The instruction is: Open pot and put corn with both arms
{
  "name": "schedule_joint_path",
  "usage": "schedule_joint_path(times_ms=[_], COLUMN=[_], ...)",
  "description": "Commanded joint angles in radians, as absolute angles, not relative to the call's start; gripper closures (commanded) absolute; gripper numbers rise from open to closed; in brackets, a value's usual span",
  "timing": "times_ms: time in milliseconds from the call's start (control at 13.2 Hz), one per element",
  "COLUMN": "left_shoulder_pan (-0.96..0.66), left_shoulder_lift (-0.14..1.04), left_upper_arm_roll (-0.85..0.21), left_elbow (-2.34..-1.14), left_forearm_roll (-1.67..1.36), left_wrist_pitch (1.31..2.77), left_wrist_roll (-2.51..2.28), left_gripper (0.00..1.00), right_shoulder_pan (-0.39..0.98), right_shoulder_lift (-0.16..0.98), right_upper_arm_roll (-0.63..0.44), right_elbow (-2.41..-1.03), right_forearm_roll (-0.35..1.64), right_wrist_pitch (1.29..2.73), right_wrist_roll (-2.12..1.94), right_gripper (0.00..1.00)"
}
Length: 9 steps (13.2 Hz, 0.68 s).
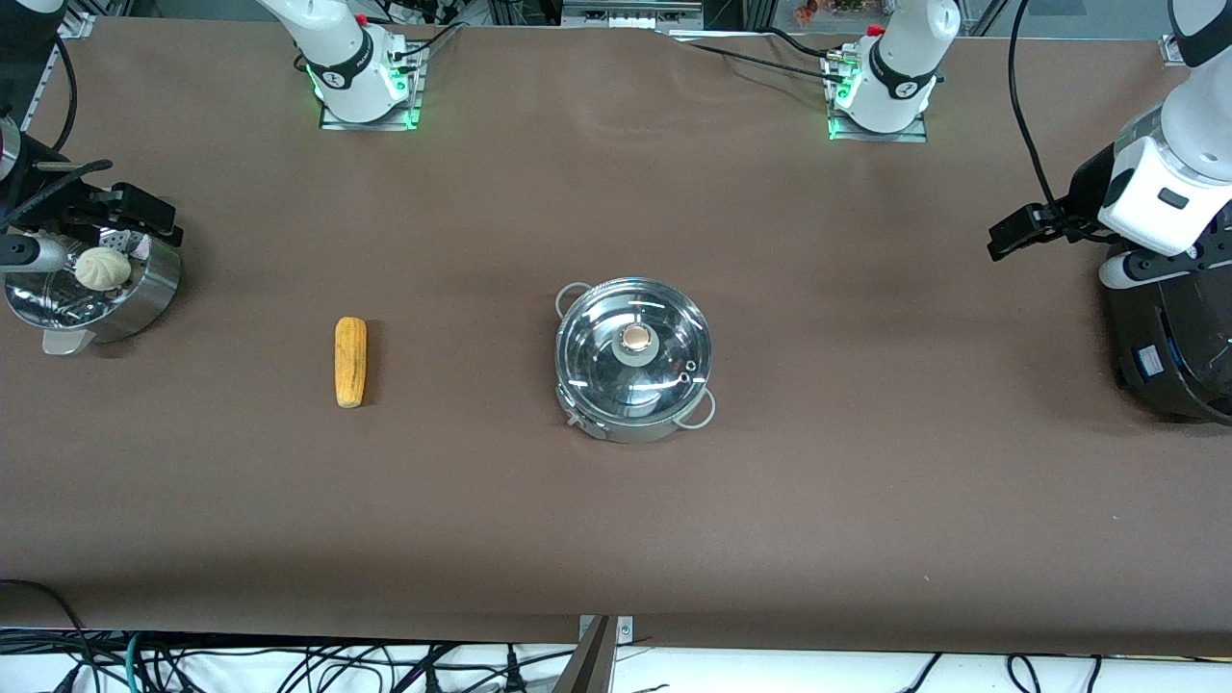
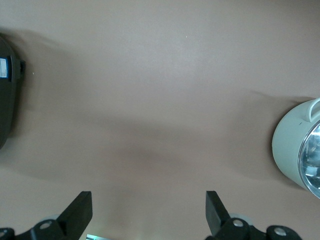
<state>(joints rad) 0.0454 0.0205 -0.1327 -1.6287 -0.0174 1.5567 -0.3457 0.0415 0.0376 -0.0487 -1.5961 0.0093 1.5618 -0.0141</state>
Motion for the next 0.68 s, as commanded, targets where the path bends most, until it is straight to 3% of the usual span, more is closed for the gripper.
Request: schedule_joint_path(times_ms=[0,606], left_shoulder_pan=[0.054,0.054], left_shoulder_lift=[0.008,0.011], left_upper_arm_roll=[-0.143,-0.143], left_elbow=[-1.641,-1.638], left_forearm_roll=[-0.012,-0.002], left_wrist_pitch=[1.572,1.569], left_wrist_roll=[-0.327,-0.296], left_gripper=[0.0,0.0], right_shoulder_pan=[0.029,0.029], right_shoulder_lift=[0.017,0.018], right_upper_arm_roll=[-0.035,-0.034], right_elbow=[-1.611,-1.611], right_forearm_roll=[-0.002,0.002], right_wrist_pitch=[1.555,1.555], right_wrist_roll=[-0.014,-0.021], right_gripper=[0.0,0.0])
